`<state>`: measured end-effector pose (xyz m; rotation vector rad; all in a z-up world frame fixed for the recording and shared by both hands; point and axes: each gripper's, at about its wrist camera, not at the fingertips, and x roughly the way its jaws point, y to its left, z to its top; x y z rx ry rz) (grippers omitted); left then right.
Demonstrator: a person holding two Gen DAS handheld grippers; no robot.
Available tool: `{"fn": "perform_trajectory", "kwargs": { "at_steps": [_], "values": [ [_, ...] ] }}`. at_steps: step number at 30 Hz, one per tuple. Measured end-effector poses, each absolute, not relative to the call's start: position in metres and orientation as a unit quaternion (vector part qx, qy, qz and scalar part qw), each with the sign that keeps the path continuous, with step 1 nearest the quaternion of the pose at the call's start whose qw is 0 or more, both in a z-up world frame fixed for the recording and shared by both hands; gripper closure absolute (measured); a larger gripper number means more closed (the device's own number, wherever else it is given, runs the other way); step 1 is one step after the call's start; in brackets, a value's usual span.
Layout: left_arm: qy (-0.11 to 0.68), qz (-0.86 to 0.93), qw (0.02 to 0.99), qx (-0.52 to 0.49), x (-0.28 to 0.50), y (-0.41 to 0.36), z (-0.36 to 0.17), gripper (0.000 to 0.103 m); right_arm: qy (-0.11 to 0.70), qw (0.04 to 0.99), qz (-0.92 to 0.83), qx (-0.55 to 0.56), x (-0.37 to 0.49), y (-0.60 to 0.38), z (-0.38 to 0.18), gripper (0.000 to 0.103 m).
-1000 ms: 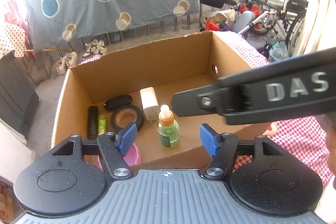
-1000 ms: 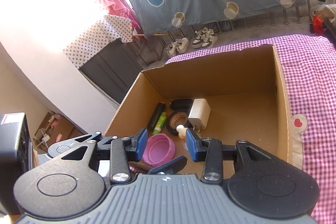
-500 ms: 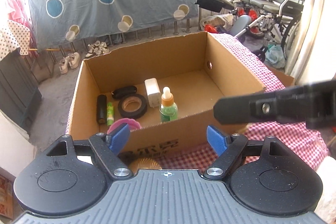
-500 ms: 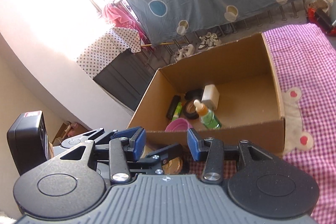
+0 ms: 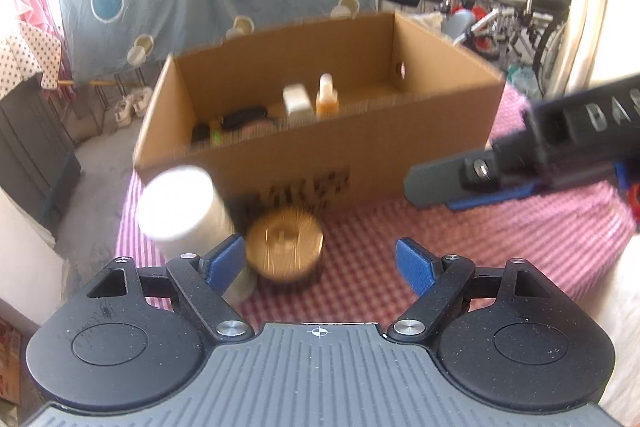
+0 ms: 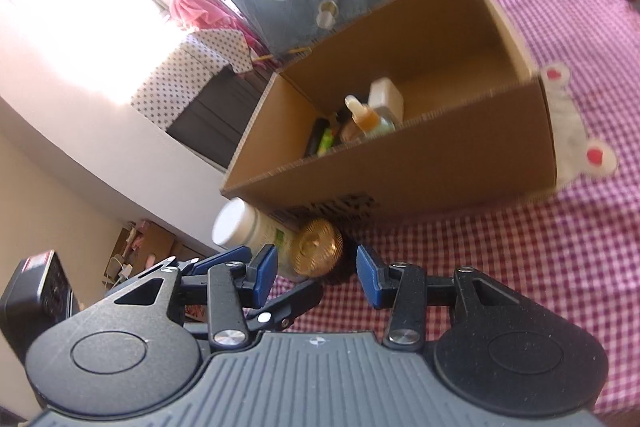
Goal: Organize rigid objects
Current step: 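Withdraw the right gripper from the box to the gold-lidded jar, then close the right gripper on the gold lid of the jar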
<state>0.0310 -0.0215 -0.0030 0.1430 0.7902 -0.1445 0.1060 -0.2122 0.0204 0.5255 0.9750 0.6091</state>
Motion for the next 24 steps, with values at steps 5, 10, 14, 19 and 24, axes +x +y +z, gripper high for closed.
{"fn": "perform_trajectory", "kwargs": {
  "at_steps": [5,10,14,19,24],
  "values": [
    [0.393,-0.053,0.914,0.085,0.035,-0.018,-0.025,0.022,0.472,0.795,0.288,0.25,0.114,-0.197,0.0,0.057],
    [0.392,-0.051,0.914,0.088,0.045,-0.015,-0.037,0.026,0.475,0.793,0.299,0.237,0.134,-0.177,-0.007,0.058],
    [0.396,-0.059,0.913,0.084,0.051,-0.015,-0.044,0.027,0.486,0.787,0.303,0.23,0.151,-0.164,-0.017,0.061],
    [0.395,-0.066,0.913,0.079,0.056,-0.014,-0.049,0.027,0.503,0.777,0.311,0.217,0.166,-0.15,-0.029,0.061],
    [0.391,-0.087,0.913,0.079,0.055,-0.018,-0.046,0.027,0.503,0.778,0.31,0.212,0.162,-0.149,-0.029,0.061]
  ]
}}
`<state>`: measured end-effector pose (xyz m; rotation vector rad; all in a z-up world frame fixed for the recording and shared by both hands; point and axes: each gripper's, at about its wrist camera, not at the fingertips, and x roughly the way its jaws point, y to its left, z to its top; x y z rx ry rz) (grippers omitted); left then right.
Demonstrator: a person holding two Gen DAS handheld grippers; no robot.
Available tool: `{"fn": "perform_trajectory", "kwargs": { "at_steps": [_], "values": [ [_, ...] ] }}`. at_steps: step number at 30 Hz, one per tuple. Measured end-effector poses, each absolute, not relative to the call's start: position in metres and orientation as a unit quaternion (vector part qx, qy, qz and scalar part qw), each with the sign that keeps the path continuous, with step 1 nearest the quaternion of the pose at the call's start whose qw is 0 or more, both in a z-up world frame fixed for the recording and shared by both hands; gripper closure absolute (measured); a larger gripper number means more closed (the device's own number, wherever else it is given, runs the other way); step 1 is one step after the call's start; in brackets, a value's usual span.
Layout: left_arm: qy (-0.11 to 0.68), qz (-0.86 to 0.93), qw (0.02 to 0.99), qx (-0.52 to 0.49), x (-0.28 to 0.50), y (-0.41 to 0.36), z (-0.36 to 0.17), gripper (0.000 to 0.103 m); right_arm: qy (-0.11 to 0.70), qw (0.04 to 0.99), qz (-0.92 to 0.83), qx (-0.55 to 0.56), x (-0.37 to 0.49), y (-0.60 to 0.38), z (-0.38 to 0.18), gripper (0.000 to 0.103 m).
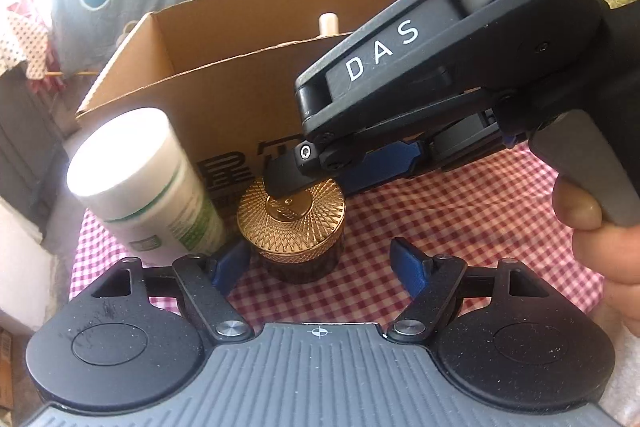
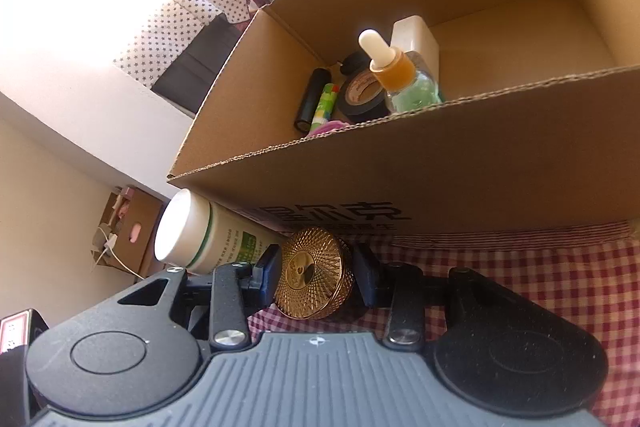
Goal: Organize rigid objects
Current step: 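Close the right gripper on the gold lid of the jar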
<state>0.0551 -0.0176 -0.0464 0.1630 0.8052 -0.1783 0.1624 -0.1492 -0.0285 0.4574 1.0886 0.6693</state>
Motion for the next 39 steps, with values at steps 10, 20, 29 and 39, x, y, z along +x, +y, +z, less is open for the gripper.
{"fn": "perform_trajectory", "kwargs": {
  "at_steps": [10,20,29,39],
  "values": [
    [0.383,-0.197,0.898,0.095,0.037,-0.067,-0.043,0.027,0.498,0.794,0.242,0.25,0.13,-0.223,-0.022,0.06],
    [0.364,-0.205,0.894,0.16,0.029,-0.094,-0.04,0.027,0.484,0.791,0.209,0.312,0.107,-0.277,-0.03,0.06],
    [0.396,-0.194,0.884,0.157,0.068,-0.103,-0.044,0.041,0.484,0.797,0.208,0.296,0.108,-0.264,-0.033,0.059],
    [0.396,-0.172,0.891,0.141,0.072,-0.106,-0.043,0.047,0.478,0.802,0.216,0.288,0.105,-0.255,-0.032,0.059]
  ]
}}
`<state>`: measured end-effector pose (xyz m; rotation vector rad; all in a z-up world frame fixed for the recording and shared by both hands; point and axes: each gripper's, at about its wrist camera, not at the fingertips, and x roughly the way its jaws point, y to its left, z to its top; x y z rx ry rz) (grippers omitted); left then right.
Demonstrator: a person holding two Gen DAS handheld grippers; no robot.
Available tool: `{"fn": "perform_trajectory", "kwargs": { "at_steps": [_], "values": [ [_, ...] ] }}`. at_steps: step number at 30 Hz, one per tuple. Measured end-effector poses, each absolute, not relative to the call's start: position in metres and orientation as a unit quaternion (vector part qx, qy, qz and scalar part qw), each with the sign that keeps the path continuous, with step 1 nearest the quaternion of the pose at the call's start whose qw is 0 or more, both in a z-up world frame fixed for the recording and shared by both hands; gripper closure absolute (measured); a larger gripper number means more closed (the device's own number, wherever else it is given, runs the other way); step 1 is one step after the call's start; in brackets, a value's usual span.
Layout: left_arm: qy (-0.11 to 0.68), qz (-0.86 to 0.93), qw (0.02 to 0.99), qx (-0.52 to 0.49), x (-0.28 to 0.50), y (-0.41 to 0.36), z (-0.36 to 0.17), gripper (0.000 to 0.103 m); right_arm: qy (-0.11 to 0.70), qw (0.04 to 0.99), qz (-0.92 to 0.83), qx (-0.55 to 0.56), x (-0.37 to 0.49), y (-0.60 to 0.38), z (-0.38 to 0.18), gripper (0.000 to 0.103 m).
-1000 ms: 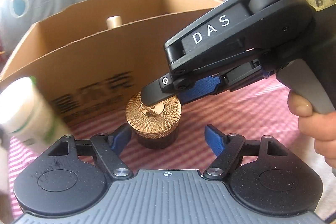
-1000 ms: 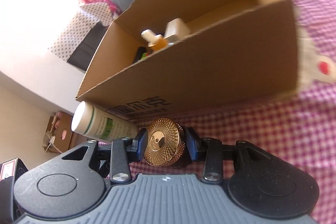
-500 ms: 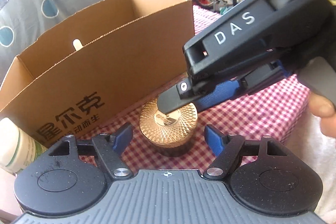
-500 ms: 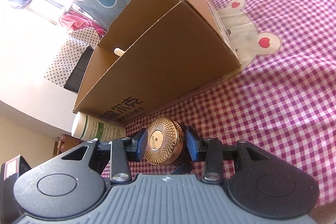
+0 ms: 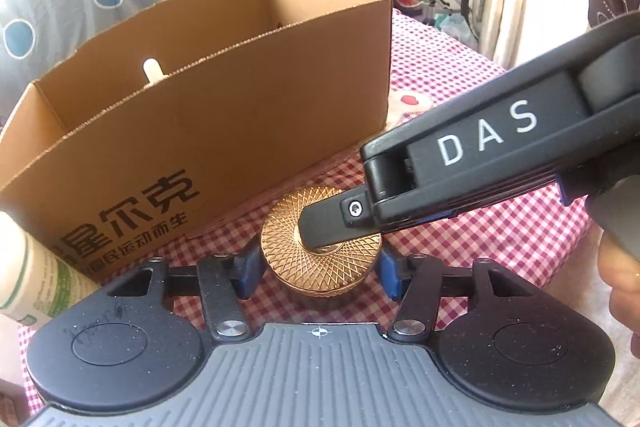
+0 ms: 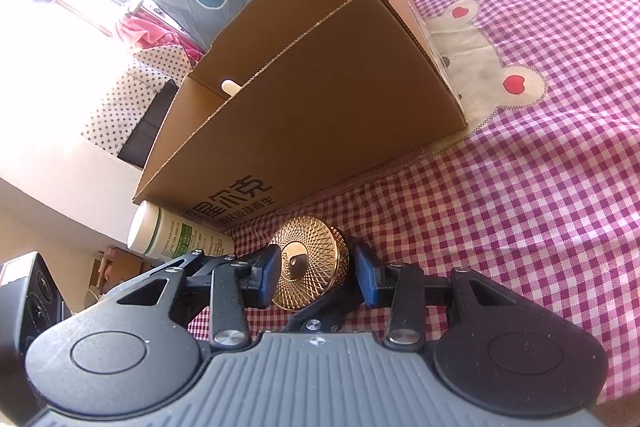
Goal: Organize rigid objects
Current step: 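Close the right gripper on the gold lid of the jar, then carry the gold-lidded jar with the right gripper into the box and release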
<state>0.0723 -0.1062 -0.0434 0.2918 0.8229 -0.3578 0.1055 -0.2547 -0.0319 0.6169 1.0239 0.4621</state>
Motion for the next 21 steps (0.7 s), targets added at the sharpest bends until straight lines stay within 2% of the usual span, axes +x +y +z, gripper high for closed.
{"fn": "perform_trajectory", "kwargs": {
  "at_steps": [6,12,17,21],
  "values": [
    [0.368,-0.157,0.905,0.142,0.056,-0.104,-0.014,0.047,0.453,0.817,0.226,0.276,0.095,-0.252,-0.008,0.059],
    [0.307,-0.139,0.93,0.147,0.055,-0.11,0.042,0.047,0.394,0.854,0.253,0.229,0.097,-0.248,0.056,0.059],
    [0.3,-0.124,0.938,0.121,0.095,-0.114,0.083,0.047,0.355,0.88,0.264,0.171,0.13,-0.241,0.105,0.059],
    [0.327,-0.117,0.933,0.093,0.145,-0.115,0.091,0.047,0.363,0.88,0.268,0.147,0.18,-0.239,0.122,0.059]
  ]
}}
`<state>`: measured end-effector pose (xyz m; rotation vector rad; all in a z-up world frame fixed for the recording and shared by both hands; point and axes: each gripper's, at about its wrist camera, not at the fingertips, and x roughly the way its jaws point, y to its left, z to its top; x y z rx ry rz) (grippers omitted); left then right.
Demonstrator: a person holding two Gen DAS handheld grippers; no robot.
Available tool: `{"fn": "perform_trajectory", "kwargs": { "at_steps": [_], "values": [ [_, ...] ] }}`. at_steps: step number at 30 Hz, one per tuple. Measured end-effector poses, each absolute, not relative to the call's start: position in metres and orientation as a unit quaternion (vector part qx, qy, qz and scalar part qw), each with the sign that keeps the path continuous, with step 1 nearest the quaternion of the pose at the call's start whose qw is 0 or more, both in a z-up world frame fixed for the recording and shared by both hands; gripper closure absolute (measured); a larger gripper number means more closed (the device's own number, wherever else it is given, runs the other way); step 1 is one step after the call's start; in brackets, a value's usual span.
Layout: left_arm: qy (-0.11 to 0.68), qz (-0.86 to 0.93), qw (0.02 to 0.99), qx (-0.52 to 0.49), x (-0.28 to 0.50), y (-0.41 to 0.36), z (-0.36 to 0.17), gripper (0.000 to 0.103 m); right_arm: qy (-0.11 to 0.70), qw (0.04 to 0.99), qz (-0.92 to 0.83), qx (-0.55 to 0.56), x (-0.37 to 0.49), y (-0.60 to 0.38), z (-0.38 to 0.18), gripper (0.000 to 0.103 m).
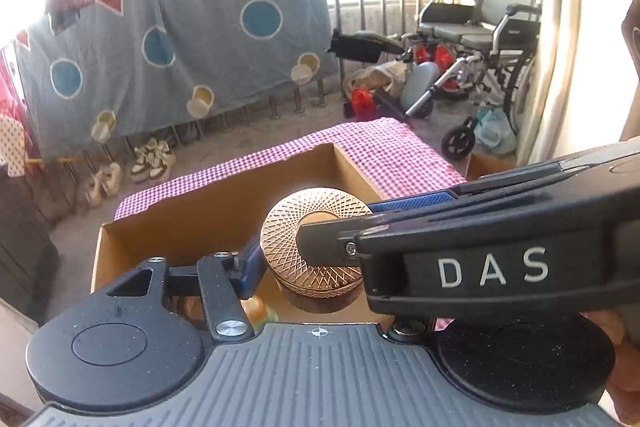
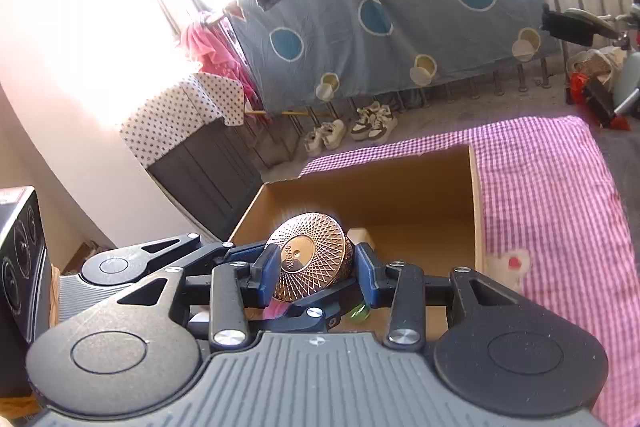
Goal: Organize rigid objects
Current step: 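Carry the gold-lidded jar with the right gripper into the box and release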
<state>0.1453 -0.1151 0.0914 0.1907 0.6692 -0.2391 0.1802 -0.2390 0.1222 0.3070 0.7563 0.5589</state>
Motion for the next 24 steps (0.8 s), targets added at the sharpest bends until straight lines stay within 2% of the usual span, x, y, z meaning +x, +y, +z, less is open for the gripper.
{"fn": "perform_trajectory", "kwargs": {
  "at_steps": [7,13,24],
  "values": [
    [0.413,-0.076,0.906,0.058,0.223,-0.118,0.053,0.047,0.453,0.839,0.274,0.124,0.284,-0.225,0.093,0.059],
    [0.469,-0.054,0.881,0.029,0.255,-0.105,0.029,0.047,0.516,0.803,0.277,0.112,0.338,-0.213,0.054,0.058],
    [0.494,-0.046,0.868,-0.031,0.272,-0.084,0.023,0.047,0.538,0.793,0.28,0.059,0.367,-0.187,0.037,0.063]
  ]
}}
